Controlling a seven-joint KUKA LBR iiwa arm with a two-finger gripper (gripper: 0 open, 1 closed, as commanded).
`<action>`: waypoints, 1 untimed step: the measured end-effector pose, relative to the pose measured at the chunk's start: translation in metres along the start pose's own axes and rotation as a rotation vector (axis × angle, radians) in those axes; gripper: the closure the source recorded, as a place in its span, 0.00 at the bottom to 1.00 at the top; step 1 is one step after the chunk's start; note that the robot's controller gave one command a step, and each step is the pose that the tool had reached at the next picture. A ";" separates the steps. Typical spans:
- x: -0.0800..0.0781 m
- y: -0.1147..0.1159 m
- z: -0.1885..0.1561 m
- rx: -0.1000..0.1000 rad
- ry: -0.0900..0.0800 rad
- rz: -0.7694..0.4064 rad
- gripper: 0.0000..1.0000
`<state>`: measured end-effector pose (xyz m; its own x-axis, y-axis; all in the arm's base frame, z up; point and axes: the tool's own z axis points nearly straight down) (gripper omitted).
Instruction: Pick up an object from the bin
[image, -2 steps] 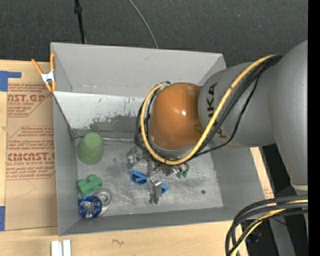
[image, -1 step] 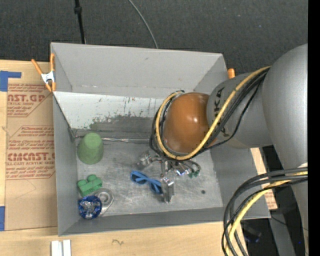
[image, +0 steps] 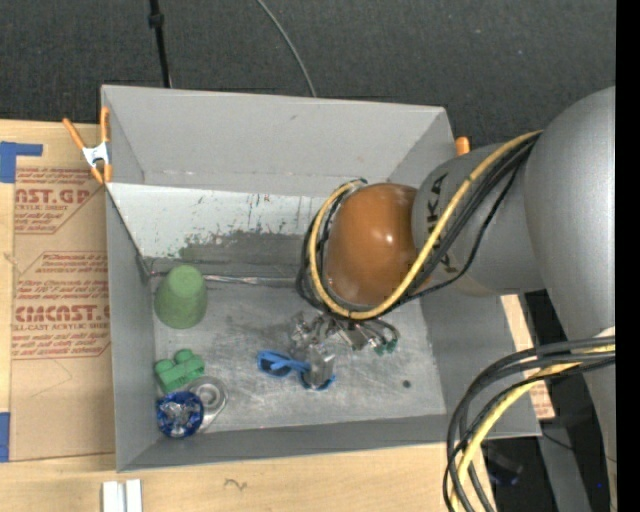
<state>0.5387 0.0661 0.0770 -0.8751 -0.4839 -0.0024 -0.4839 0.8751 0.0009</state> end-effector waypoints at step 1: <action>-0.004 0.016 -0.131 0.004 -0.007 -0.090 1.00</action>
Offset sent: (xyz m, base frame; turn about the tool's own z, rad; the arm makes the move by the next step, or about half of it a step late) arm -0.0056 0.0139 0.1262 -0.0888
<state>0.5348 0.0817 0.2078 -0.8282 -0.5604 -0.0097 -0.5604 0.8282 -0.0035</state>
